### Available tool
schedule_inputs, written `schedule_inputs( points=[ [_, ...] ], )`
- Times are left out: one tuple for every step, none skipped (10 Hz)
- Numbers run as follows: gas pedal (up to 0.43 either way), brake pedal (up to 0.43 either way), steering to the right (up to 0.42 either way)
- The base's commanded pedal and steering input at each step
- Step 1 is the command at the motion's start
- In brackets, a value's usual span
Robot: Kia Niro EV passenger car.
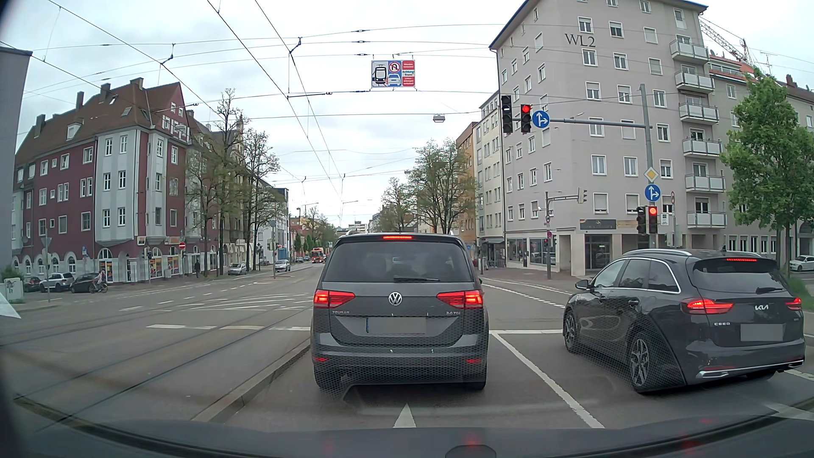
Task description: Follow the waypoints while adhering to traffic rules and regulations
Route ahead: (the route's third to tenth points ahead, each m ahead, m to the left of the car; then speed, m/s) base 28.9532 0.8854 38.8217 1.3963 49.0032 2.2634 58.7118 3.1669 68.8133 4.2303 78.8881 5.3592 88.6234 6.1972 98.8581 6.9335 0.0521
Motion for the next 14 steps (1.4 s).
schedule_inputs(
  points=[
    [0.0,0.213,-0.005],
    [0.0,0.22,-0.005],
    [0.0,0.22,-0.005],
    [0.0,0.22,-0.005],
    [0.0,0.226,-0.005],
    [0.0,0.226,-0.005],
    [0.0,0.232,-0.005],
    [0.0,0.232,-0.005],
    [0.0,0.232,-0.005],
    [0.0,0.232,-0.005],
    [0.0,0.232,-0.005],
    [0.0,0.232,-0.005],
    [0.0,0.232,-0.005],
    [0.0,0.232,-0.005]
  ],
)
